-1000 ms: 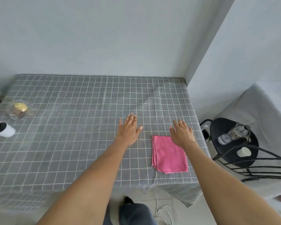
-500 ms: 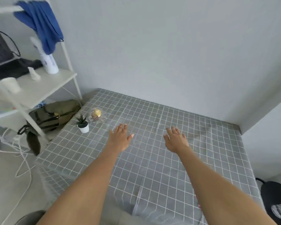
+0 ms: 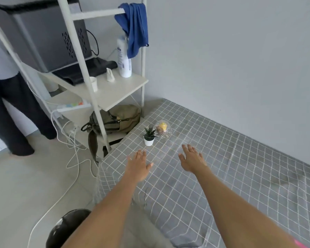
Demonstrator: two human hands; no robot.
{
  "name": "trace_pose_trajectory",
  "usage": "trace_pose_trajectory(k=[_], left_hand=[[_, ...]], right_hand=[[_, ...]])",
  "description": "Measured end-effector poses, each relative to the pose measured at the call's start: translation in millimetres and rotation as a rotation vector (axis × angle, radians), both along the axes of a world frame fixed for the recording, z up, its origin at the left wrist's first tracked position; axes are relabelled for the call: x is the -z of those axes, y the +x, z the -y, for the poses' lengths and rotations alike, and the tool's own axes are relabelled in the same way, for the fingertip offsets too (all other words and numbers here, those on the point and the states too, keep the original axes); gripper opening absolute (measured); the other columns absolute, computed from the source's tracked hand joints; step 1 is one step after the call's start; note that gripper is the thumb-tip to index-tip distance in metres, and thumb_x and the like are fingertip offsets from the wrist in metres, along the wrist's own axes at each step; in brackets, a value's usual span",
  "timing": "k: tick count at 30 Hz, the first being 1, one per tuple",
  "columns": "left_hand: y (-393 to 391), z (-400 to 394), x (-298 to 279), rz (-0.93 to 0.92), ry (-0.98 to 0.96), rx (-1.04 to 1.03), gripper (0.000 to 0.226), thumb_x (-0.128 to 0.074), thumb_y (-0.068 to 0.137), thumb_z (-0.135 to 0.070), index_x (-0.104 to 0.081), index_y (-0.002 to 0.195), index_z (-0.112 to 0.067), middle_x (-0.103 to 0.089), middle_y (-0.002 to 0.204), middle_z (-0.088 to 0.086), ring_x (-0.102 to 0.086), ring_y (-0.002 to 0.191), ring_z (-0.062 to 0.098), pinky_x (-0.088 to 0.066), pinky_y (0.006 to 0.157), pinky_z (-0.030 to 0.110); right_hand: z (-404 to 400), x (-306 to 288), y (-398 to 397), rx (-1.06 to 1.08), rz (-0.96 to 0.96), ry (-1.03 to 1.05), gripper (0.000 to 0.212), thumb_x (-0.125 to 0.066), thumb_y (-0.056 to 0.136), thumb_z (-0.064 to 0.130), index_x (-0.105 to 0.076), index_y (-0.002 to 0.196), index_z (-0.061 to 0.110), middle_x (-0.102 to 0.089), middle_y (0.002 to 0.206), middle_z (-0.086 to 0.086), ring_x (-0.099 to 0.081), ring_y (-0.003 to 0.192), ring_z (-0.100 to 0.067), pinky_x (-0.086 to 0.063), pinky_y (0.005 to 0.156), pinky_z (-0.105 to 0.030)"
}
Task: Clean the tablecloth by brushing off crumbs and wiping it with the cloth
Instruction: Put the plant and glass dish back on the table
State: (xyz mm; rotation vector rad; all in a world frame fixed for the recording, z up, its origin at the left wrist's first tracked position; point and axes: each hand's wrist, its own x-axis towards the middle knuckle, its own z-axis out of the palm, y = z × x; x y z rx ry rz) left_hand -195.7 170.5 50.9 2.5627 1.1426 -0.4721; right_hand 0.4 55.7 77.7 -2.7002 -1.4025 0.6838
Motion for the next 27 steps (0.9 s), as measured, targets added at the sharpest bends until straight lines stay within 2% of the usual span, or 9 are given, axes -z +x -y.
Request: trace_pose_trajectory(k=[9, 15, 17, 22, 25, 27], left_hand=[[0, -35, 21, -0.006, -0.035, -0.089, 0.069, -0.023, 0.101, -0.047, 0.007, 0.151, -0.009, 0.007, 0.160, 0.011, 0.001, 0.148, 0.026, -0.008, 0.118, 0.050], [27, -64, 35, 0.034, -0.047, -0.167, 0.069, -0.022, 0.102, -0.046, 0.009, 0.151, -0.008, 0.006, 0.160, 0.010, 0.001, 0.148, 0.024, -0.011, 0.119, 0.047], [38, -73, 39, 0.101, -0.043, -0.211, 0.070, -0.025, 0.101, -0.046, 0.005, 0.152, -0.008, 0.001, 0.161, 0.009, -0.003, 0.148, 0.024, -0.014, 0.118, 0.046], [58, -77, 60, 0.403, -0.142, -0.409, 0.077, -0.048, 0.096, -0.042, -0.006, 0.152, -0.010, -0.014, 0.159, 0.009, -0.026, 0.143, 0.028, -0.027, 0.114, 0.044], [64, -72, 78, 0.577, -0.194, -0.517, 0.085, -0.057, 0.091, -0.042, -0.006, 0.152, -0.014, -0.022, 0.157, 0.009, -0.031, 0.140, 0.029, -0.035, 0.110, 0.043], [69, -70, 87, 0.678, -0.189, -0.569, 0.091, -0.063, 0.086, -0.045, -0.009, 0.153, -0.014, -0.030, 0.154, 0.007, -0.035, 0.138, 0.028, -0.038, 0.109, 0.042]], right_hand=[[-58, 28, 13, -0.060, -0.027, -0.102, 0.066, -0.032, 0.101, 0.047, -0.003, 0.155, 0.022, 0.003, 0.162, -0.007, 0.000, 0.149, -0.027, -0.006, 0.119, -0.051], [-103, 45, 49, -0.078, -0.038, -0.049, 0.072, -0.039, 0.099, 0.048, 0.000, 0.154, 0.024, 0.005, 0.162, -0.009, -0.001, 0.148, -0.029, -0.007, 0.118, -0.050], [-117, 51, 59, -0.060, -0.020, 0.023, 0.074, -0.038, 0.098, 0.051, 0.003, 0.154, 0.026, 0.010, 0.161, -0.009, -0.001, 0.148, -0.030, -0.008, 0.117, -0.050], [-140, 74, 75, -0.071, -0.028, 0.192, 0.078, -0.035, 0.095, 0.059, 0.008, 0.153, 0.030, 0.014, 0.160, -0.008, 0.001, 0.148, -0.030, -0.007, 0.117, -0.049], [-148, 90, 78, -0.067, -0.113, 0.290, 0.087, -0.044, 0.089, 0.064, 0.008, 0.152, 0.036, 0.016, 0.160, -0.004, 0.002, 0.148, -0.031, -0.010, 0.116, -0.052], [-154, 99, 80, -0.059, -0.168, 0.343, 0.096, -0.055, 0.083, 0.066, 0.009, 0.150, 0.042, 0.016, 0.160, -0.003, -0.004, 0.148, -0.034, -0.021, 0.112, -0.056]])
